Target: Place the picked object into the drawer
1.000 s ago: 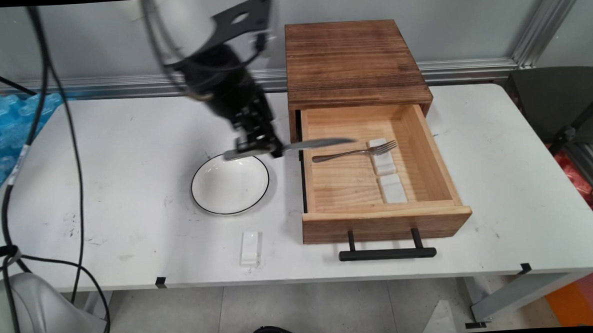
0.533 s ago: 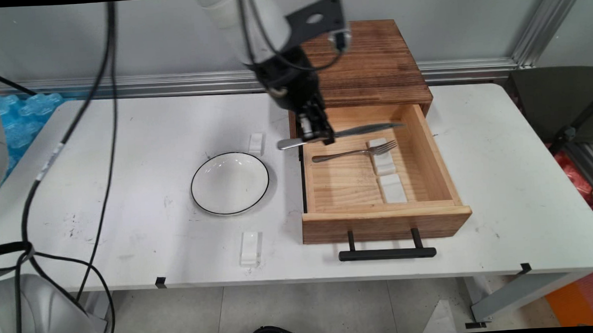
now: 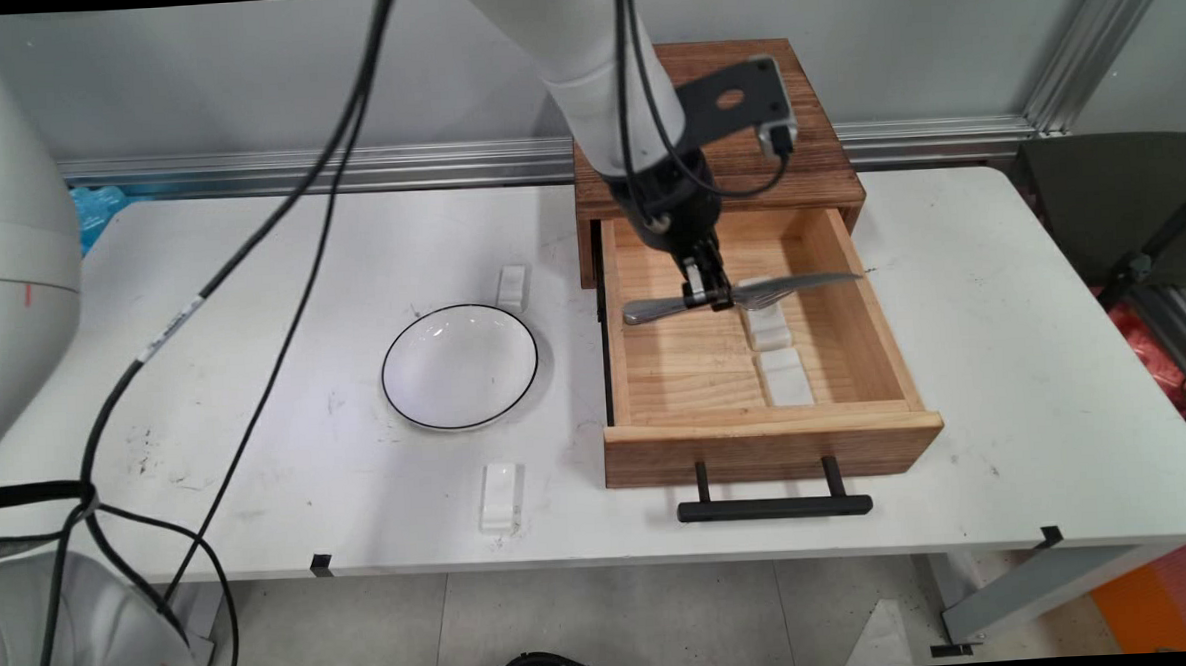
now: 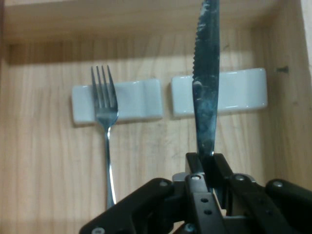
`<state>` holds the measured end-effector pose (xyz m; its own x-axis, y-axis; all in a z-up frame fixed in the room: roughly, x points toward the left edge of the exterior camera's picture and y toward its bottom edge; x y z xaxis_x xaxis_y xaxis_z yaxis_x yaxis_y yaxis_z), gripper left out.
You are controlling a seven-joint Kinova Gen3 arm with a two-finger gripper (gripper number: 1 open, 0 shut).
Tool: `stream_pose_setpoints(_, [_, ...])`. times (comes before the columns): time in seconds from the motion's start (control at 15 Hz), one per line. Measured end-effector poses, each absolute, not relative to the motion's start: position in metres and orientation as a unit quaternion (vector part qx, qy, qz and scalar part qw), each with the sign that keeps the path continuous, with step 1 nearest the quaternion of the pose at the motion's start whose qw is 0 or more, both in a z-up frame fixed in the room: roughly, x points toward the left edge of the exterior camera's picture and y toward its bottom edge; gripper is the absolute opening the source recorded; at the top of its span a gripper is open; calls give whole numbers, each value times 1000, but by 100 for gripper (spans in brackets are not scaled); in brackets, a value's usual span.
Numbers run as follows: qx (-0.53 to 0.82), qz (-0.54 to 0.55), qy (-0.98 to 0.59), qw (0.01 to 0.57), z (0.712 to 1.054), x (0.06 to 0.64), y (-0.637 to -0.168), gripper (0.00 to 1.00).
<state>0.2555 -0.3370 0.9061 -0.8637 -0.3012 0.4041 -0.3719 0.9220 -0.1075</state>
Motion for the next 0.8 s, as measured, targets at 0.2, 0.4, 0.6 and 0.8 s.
stream_pose_setpoints(0.2, [176,83,-963,187,887,246,-344,0])
stream_pose_setpoints(0.4, [175,79,-964,184,873,240,-348,0])
stream_pose_setpoints(0.6, [172,74,-965,181,857,235,-353,0])
stream_pose_setpoints(0.8, [170,67,-967,178,842,231,-356,0])
